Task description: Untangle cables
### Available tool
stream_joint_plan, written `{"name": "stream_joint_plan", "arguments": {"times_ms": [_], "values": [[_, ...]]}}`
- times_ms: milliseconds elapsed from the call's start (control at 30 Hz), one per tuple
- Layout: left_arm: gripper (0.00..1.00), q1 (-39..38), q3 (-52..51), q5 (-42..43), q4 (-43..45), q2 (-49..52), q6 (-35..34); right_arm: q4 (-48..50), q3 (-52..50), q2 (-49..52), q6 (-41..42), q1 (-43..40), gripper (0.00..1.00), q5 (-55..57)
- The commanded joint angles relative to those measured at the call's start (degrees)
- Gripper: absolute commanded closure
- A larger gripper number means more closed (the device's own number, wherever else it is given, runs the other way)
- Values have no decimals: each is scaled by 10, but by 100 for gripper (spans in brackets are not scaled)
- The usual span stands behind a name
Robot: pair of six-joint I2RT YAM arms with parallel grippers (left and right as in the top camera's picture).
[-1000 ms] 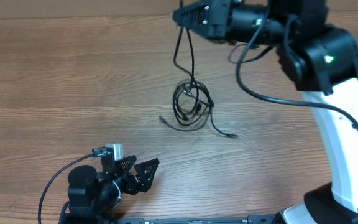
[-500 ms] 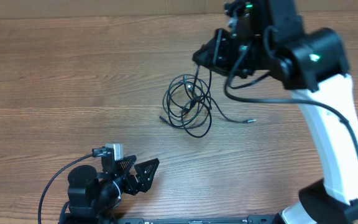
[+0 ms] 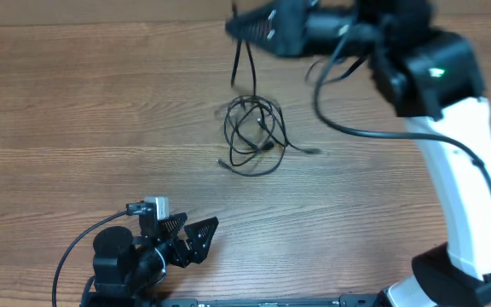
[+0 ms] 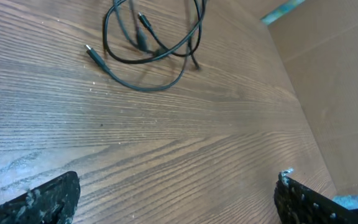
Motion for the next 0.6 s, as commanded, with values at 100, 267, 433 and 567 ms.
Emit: {"name": "stream_joint_plan", "arguments": {"times_ms": [100,267,433,567], "values": [[0,-3,10,5,0,0,-3,58,30,-81,-19,-47,96,-82],[0,-3,10,-9,0,0,1,-93,30,-69,-49,-40,96,-19],[0,-3,10,-36,0,0,1,-240,30,-38,-55,-28,96,120],[0,-3,10,-54,0,0,1,-300,30,-14,-74,-27,96,162]]}}
